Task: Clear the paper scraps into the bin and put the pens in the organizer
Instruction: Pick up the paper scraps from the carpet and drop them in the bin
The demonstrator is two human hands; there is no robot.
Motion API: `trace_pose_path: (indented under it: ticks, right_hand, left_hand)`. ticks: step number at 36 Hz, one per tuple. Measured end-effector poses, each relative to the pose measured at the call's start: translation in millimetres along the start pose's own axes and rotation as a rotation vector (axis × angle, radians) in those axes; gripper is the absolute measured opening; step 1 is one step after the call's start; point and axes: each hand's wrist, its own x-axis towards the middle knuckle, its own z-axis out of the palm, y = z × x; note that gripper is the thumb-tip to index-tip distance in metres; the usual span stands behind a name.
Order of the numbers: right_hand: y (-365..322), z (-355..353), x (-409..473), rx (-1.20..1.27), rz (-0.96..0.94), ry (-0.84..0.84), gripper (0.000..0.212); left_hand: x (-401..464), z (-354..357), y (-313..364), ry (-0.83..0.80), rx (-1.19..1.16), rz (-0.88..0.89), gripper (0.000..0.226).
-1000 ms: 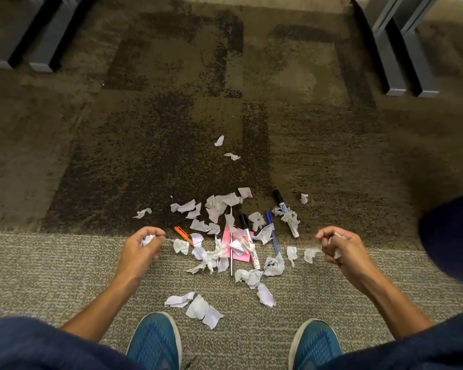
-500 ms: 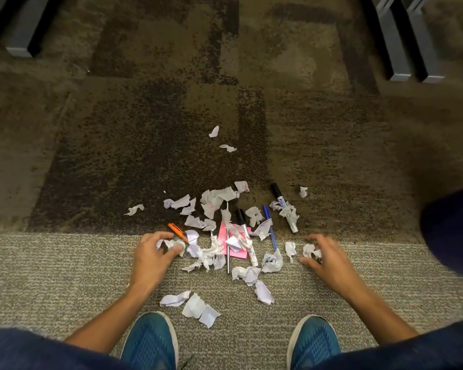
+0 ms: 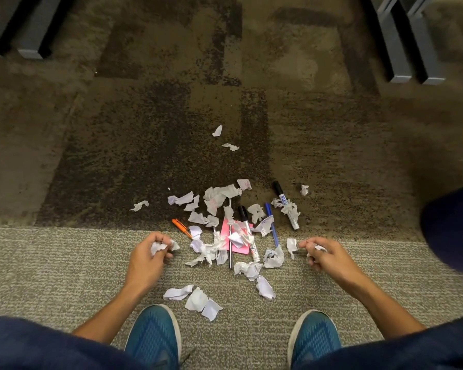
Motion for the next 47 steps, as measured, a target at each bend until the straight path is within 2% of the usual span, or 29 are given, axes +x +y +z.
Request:
trace_pose_path:
  ticks: [6, 10, 12, 16, 22, 28, 31, 37, 42, 47]
  right_hand:
    - [-19, 8, -6, 0.109, -0.033, -0.056, 0.048]
    - [-27, 11, -9, 0.136, -0.059, -0.068, 0.042]
    - [-30, 12, -11, 0.097, -0.074, -0.068, 0.033]
    - [-31, 19, -10, -0.105, -0.148, -0.065, 0.011]
    - [-21, 30, -12, -0.436, -0.226, -0.123, 0.033]
    - [-9, 43, -4, -0.674, -0.256, -0.163, 0.052]
    - [-5, 47, 0, -0.776, -0.287, -0.152, 0.055]
    - [1, 52, 11, -0.901, -0.357, -0.092, 0.043]
    - [6, 52, 15, -0.936, -0.375, -0.069, 0.028]
    - [4, 47, 9, -0.695, -0.312, -0.131, 0.011]
  left_hand:
    - [-3, -5, 6, -0.038, -0.191, -0.049, 0.036]
    - [-7, -5, 15, -0.076, -0.295, -0.035, 0.037]
    - [-9, -5, 20, -0.076, -0.302, -0.006, 0.029]
    - [-12, 4, 28, -0.117, -0.185, 0.052, 0.008]
    - [-17, 21, 27, -0.209, -0.086, -0.019, 0.005]
    - [-22, 31, 22, -0.287, 0.014, 0.023, 0.02]
    - [-24, 36, 22, -0.343, 0.086, 0.032, 0.027]
    - [-20, 50, 17, -0.356, 0.336, 0.156, 0.037]
    - [-14, 49, 9, -0.307, 0.428, 0.288, 0.011]
    - [-11, 38, 6, -0.259, 0.366, 0.333, 0.014]
